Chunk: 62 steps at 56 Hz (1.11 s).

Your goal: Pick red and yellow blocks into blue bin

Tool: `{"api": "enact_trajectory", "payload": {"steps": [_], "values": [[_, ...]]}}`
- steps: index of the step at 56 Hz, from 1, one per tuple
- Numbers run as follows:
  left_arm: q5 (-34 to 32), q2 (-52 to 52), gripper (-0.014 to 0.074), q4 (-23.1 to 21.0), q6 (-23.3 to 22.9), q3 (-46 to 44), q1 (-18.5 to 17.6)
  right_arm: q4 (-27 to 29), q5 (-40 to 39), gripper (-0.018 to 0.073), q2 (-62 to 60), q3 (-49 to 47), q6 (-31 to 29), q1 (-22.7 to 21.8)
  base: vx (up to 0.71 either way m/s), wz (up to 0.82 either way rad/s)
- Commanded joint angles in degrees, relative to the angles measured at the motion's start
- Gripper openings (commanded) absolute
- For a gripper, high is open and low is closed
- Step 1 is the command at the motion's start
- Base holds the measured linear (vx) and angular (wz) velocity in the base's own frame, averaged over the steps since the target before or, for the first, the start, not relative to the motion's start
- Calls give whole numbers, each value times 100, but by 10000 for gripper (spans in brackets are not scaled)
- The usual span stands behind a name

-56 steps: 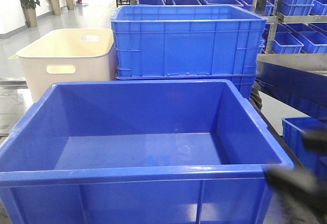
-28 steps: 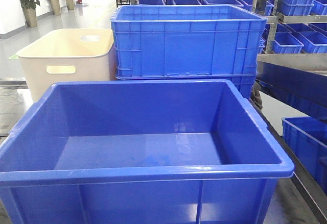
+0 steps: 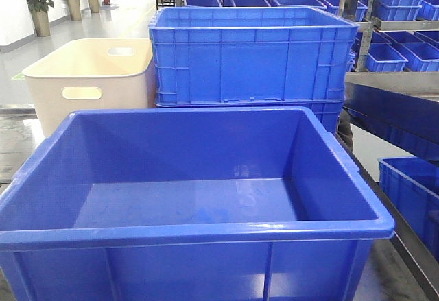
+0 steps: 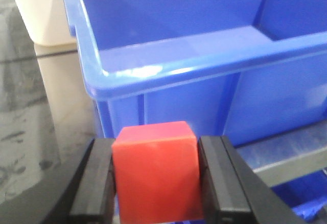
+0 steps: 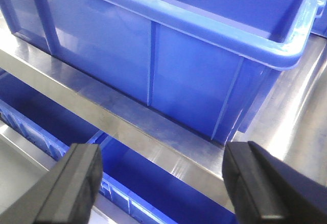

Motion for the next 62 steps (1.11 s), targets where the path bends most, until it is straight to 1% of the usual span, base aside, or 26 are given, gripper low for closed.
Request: {"api": "enact_trajectory", "payload": {"steps": [1, 8, 13, 18, 23, 24, 29, 35, 41, 46, 50, 62], "values": [[-556, 60, 224, -68, -20, -153, -28, 38, -479, 546, 33, -153, -13, -18, 0, 0], [-582, 60, 224, -73, -20, -153, -28, 38, -479, 546, 33, -153, -13, -18, 0, 0], [-659, 73, 224, -213, 62, -171, -28, 38, -479, 546, 33, -153, -13, -18, 0, 0], [-784, 186, 226, -356, 441, -343, -28, 38, -479, 546, 33, -153, -13, -18, 0, 0], [-730, 522, 229, -537, 974, -854, -28, 38, -479, 546, 33, -153, -13, -18, 0, 0], [-717, 582, 230, -564, 1003, -936, -28, 38, -479, 546, 33, -153, -13, -18, 0, 0], [-581, 1144, 234, -732, 1427, -1496, -28, 38, -479, 546, 33, -153, -13, -18, 0, 0], [-485, 1828, 236, -974, 1743, -2174, -28, 38, -479, 546, 33, -153, -13, -18, 0, 0], [-511, 2585, 237, -1313, 2121, -2815, -28, 38, -479, 546, 33, -153, -13, -18, 0, 0], [-512, 3277, 237, -1478, 2350, -3352, -28, 38, -479, 546, 33, -153, -13, -18, 0, 0], [-516, 3829, 237, -1576, 2396, -3705, -28, 47, -478, 546, 33, -153, -13, -18, 0, 0], [-561, 5318, 237, -1568, 2391, -4422, -28, 50, -477, 546, 33, -153, -13, -18, 0, 0]]}}
